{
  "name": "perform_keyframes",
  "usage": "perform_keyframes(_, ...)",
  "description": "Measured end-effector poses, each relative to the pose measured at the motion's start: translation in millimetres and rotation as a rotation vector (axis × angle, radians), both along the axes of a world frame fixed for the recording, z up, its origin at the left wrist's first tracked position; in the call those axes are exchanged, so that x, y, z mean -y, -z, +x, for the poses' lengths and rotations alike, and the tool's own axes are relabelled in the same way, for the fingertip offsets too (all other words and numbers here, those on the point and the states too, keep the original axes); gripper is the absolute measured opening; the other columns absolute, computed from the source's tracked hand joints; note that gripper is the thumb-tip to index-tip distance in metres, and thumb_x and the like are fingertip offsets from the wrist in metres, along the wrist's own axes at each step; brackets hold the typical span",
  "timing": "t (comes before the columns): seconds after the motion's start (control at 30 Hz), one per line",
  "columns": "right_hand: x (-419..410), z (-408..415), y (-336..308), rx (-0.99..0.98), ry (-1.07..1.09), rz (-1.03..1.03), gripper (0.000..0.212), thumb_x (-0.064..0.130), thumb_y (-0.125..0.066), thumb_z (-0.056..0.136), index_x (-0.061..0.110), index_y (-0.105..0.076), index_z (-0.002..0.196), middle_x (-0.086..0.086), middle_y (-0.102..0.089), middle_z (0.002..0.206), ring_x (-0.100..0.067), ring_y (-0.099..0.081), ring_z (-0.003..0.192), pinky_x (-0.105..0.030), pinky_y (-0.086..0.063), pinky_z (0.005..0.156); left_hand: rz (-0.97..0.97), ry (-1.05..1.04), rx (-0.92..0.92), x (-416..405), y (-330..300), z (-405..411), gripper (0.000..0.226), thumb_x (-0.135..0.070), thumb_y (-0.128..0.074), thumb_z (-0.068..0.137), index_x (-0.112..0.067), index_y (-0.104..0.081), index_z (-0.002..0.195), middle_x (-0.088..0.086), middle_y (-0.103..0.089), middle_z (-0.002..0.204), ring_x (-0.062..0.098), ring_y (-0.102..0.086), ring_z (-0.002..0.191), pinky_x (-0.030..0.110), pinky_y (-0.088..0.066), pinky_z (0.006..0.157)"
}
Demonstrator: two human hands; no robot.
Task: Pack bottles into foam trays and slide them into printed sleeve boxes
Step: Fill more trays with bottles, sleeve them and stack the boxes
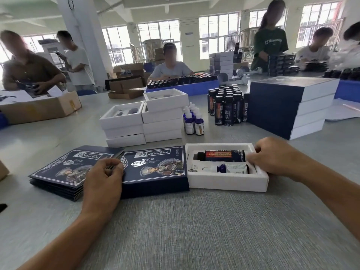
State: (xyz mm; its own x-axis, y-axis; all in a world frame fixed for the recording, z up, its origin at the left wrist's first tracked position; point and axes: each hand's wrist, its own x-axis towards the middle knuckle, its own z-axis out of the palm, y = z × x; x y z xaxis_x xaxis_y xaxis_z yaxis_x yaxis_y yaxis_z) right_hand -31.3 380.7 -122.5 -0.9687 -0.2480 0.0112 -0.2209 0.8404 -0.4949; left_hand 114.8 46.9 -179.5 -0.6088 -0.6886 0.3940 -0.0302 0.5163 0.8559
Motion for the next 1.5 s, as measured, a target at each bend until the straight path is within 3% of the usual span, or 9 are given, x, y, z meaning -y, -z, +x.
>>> perform_keyframes(0.23, -5.9, 1.1, -6.3, 0.051, -0.066, 0.000, 0.016, 0.026, -0.068, 0.088, 0.014, -0.073, 0.079, -0.001, -0.072, 0.071, -0.014, -0.067, 0.063, -0.025, -0.046, 0.051, -0.012, -0.028, -0.007, -1.9, 1.6, 1.5, 0.007, -0.027, -0.064, 0.091, -0.032, -0.061, 0.088, 0.002, -0.066, 0.078, 0.020, -0.062, 0.073, 0.034, -0.045, 0.061)
perform_keyframes(0.37, -8.4, -2.0, -9.8, 0.115, -0.079, -0.007, 0.011, 0.024, -0.069, 0.089, 0.013, -0.073, 0.087, -0.002, -0.075, 0.078, -0.015, -0.073, 0.069, -0.032, -0.061, 0.064, -0.017, -0.034, -0.004, -3.1, 2.8, 2.8, 0.005, -0.028, -0.063, 0.092, -0.033, -0.061, 0.091, 0.001, -0.067, 0.081, 0.019, -0.063, 0.076, 0.035, -0.046, 0.061)
perform_keyframes(0.47, -11.1, -3.3, -11.2, 0.144, -0.085, 0.002, 0.011, 0.024, -0.070, 0.089, 0.014, -0.072, 0.091, -0.002, -0.076, 0.080, -0.016, -0.074, 0.073, -0.042, -0.063, 0.075, -0.021, -0.037, 0.007, -3.1, 2.6, 2.1, 0.004, -0.028, -0.063, 0.092, -0.032, -0.061, 0.092, 0.002, -0.067, 0.085, 0.020, -0.063, 0.079, 0.035, -0.046, 0.062)
perform_keyframes(0.7, -14.6, -7.5, -12.4, 0.165, -0.108, -0.025, 0.007, 0.021, -0.071, 0.088, 0.016, -0.074, 0.092, 0.001, -0.077, 0.077, -0.013, -0.074, 0.069, -0.041, -0.063, 0.073, -0.052, -0.054, 0.034, -8.4, -1.0, 2.5, 0.003, -0.029, -0.062, 0.092, -0.031, -0.061, 0.091, -0.002, -0.066, 0.083, 0.017, -0.062, 0.079, 0.035, -0.046, 0.064)
perform_keyframes(0.87, -11.6, -7.8, -4.9, 0.123, -0.128, -0.082, 0.011, 0.024, -0.070, 0.089, 0.016, -0.072, 0.097, 0.000, -0.076, 0.086, -0.016, -0.074, 0.074, -0.041, -0.063, 0.073, -0.147, -0.042, 0.135, -15.9, -5.2, 3.0, 0.007, -0.030, -0.056, 0.096, -0.034, -0.062, 0.098, -0.007, -0.066, 0.098, 0.015, -0.058, 0.090, 0.035, -0.043, 0.075)
perform_keyframes(1.07, 9.0, 2.3, 5.3, 0.125, -0.212, -0.265, 0.041, 0.049, -0.064, 0.090, 0.010, -0.076, 0.086, -0.009, -0.072, 0.078, -0.011, -0.063, 0.061, -0.022, -0.048, 0.052, -0.161, 0.064, 0.263, -21.5, -9.7, 5.5, 0.046, -0.046, -0.051, 0.096, -0.029, -0.050, 0.139, 0.000, -0.059, 0.132, 0.018, -0.053, 0.117, 0.039, -0.042, 0.101)
perform_keyframes(1.17, 24.0, 11.3, 9.0, 0.208, -0.233, -0.398, 0.040, 0.048, -0.061, 0.093, 0.012, -0.076, 0.088, -0.002, -0.075, 0.077, -0.009, -0.068, 0.061, -0.018, -0.049, 0.050, -0.179, 0.076, 0.294, -23.5, -11.6, 6.3, 0.053, -0.050, -0.053, 0.093, -0.030, -0.047, 0.142, -0.001, -0.054, 0.139, 0.014, -0.049, 0.116, 0.033, -0.039, 0.097)
perform_keyframes(1.3, 32.9, 19.6, 11.3, 0.231, -0.230, -0.479, 0.036, 0.045, -0.061, 0.094, 0.013, -0.077, 0.094, -0.001, -0.076, 0.088, -0.016, -0.072, 0.078, -0.018, -0.052, 0.055, -0.170, 0.086, 0.295, -30.2, -13.3, 4.2, 0.052, -0.049, -0.055, 0.092, -0.030, -0.050, 0.140, -0.001, -0.055, 0.139, 0.014, -0.049, 0.117, 0.032, -0.038, 0.098)
perform_keyframes(1.5, 42.4, 26.9, 14.2, 0.188, -0.269, -0.452, 0.033, 0.041, -0.061, 0.095, 0.013, -0.077, 0.090, -0.001, -0.076, 0.083, -0.011, -0.070, 0.069, -0.017, -0.050, 0.055, -0.203, 0.100, 0.263, -44.8, -13.2, 3.4, 0.048, -0.047, -0.055, 0.092, -0.029, -0.052, 0.137, -0.003, -0.058, 0.135, 0.011, -0.050, 0.114, 0.028, -0.038, 0.094)
